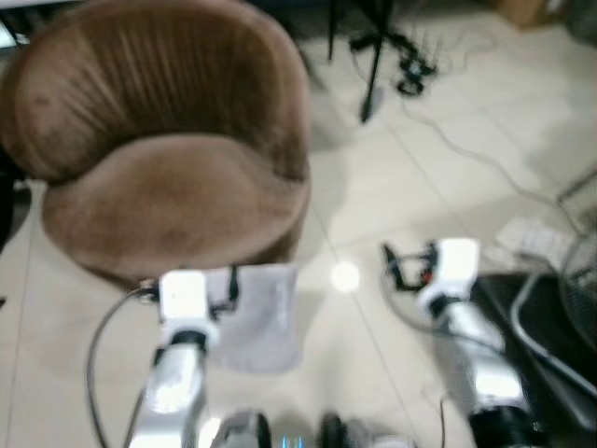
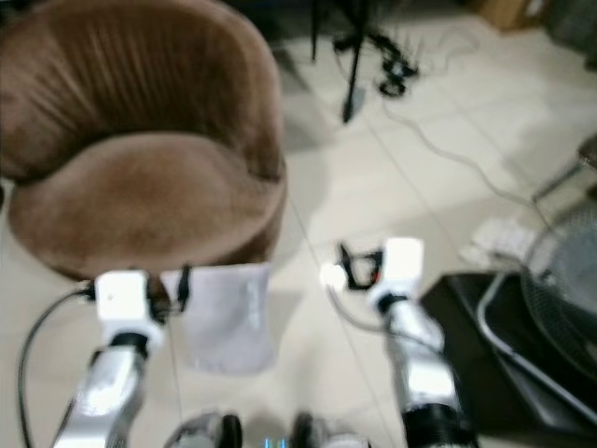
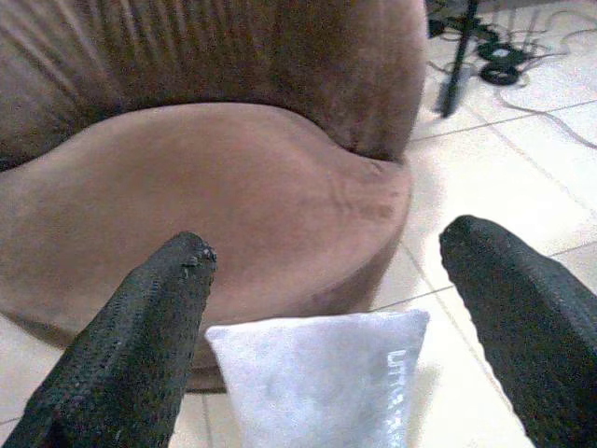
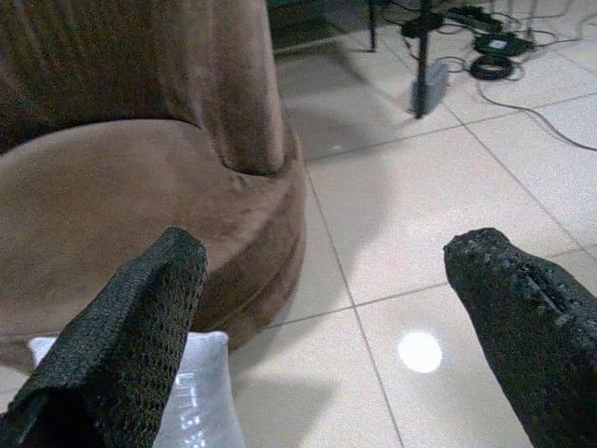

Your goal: Move the pillow to the sofa from floor

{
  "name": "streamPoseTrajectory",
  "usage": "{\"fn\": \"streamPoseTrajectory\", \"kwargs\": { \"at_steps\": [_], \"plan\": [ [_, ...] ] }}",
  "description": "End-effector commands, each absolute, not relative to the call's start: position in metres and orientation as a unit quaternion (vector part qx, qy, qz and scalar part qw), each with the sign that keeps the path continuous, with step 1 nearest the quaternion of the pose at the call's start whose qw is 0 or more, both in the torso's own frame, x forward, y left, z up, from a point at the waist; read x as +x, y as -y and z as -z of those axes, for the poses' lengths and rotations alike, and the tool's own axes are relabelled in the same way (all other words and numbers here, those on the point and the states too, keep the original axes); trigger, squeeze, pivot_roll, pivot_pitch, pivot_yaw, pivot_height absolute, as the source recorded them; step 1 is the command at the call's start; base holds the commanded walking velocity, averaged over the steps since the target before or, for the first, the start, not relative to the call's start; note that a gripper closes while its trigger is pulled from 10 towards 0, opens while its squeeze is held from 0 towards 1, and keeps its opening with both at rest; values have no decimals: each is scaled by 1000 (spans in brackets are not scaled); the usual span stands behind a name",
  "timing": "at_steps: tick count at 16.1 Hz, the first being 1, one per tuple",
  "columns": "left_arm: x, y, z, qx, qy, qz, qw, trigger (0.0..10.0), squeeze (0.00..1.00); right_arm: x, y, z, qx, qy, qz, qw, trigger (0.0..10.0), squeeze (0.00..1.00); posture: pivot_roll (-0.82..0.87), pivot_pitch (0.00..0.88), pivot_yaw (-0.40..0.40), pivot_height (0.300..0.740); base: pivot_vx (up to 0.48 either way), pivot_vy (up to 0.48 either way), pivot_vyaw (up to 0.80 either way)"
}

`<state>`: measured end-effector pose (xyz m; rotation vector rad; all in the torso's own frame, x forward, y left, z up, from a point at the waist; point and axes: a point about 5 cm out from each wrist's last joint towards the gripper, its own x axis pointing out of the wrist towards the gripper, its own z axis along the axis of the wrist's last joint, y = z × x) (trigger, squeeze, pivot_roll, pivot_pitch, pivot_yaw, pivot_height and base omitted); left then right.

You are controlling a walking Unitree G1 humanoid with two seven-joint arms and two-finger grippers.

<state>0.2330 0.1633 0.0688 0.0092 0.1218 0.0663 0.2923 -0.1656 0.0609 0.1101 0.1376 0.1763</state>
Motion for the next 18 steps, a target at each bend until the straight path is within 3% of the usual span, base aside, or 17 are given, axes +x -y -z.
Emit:
{"fn": "streamPoseTrajectory", "kwargs": {
  "at_steps": [1,4,18],
  "plan": [
    [231,-163,-68,0,-65,-33,997,10000,0,289,172,-59,53,-71,-81,993,10000,0,13,163,8,740,0,480,0],
    [229,-164,-67,2,-66,-35,997,10000,0,288,173,-57,54,-72,-80,993,10000,0,14,149,9,740,0,480,0],
    [235,-162,-66,27,-71,-20,997,10000,0,293,172,-56,62,-75,-74,992,10000,0,18,146,5,740,0,40,0]
  ]
}}
